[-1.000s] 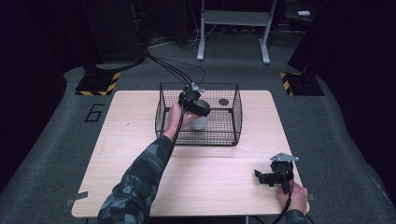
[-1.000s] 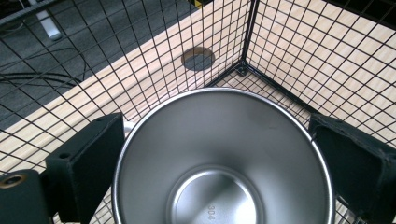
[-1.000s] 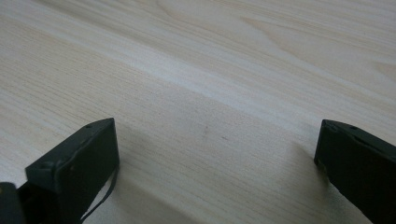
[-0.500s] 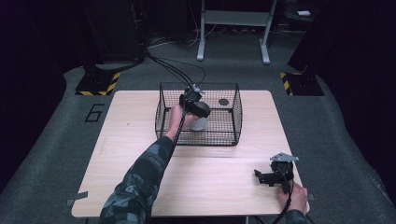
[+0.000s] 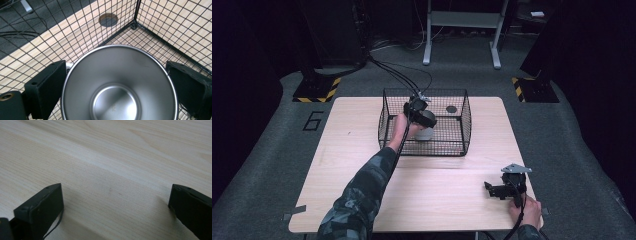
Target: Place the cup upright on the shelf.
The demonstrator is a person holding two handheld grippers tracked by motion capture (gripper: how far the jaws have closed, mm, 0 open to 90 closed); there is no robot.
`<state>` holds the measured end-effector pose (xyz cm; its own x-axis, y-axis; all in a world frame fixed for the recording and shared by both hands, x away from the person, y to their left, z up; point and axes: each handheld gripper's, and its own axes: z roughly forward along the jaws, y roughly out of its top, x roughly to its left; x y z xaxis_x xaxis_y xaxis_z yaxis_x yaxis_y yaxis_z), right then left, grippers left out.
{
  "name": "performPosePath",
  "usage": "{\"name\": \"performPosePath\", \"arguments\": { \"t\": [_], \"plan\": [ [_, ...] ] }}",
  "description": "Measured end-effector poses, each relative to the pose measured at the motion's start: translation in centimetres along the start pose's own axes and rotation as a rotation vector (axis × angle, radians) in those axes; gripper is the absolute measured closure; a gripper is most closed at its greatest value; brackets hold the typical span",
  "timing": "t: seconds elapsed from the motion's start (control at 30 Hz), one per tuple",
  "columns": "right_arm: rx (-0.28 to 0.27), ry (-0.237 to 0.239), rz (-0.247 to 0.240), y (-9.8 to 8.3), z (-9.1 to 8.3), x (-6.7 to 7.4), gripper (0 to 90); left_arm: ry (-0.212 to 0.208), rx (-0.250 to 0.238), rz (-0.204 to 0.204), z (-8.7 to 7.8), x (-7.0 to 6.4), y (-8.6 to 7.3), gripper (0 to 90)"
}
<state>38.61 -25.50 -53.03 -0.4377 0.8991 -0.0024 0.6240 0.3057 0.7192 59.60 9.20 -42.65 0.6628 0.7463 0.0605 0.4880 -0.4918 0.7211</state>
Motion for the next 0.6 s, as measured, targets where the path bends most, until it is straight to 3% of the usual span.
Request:
{"name": "performPosePath", "arguments": {
  "t": [0.17, 0.43, 0.6],
  "plan": [
    [0.001, 0.000, 0.004, -0.01, 0.00, 0.04, 0.0, -0.005, 0.003, 0.019, -0.26, -0.19, -0.23, 6.2],
    [0.000, 0.000, 0.001, 0.00, 0.00, 0.01, 0.0, -0.005, -0.001, 0.016, -0.46, -0.29, -0.40, 6.0],
    [0.000, 0.000, 0.001, 0.00, 0.00, 0.01, 0.0, -0.009, -0.035, -0.006, -1.05, -0.10, -0.36, 2.4]
  ]
}}
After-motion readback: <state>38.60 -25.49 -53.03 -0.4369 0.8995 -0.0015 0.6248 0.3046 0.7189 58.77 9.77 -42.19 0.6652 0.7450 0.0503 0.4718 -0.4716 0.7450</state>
